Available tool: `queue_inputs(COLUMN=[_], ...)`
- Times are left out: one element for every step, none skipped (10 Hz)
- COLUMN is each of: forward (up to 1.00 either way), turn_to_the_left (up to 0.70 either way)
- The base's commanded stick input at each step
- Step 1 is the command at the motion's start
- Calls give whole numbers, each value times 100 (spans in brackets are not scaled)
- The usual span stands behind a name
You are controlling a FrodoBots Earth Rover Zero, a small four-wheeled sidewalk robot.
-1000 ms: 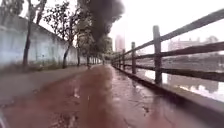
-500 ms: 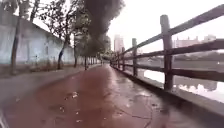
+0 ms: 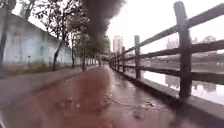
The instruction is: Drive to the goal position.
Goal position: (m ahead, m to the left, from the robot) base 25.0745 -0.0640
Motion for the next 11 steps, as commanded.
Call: queue_inputs(forward=[100,100,100,100,100,100,100,100,100,100,100], turn_to_the_left=[18,40,40,40,40,40,40,0,0,0,0])
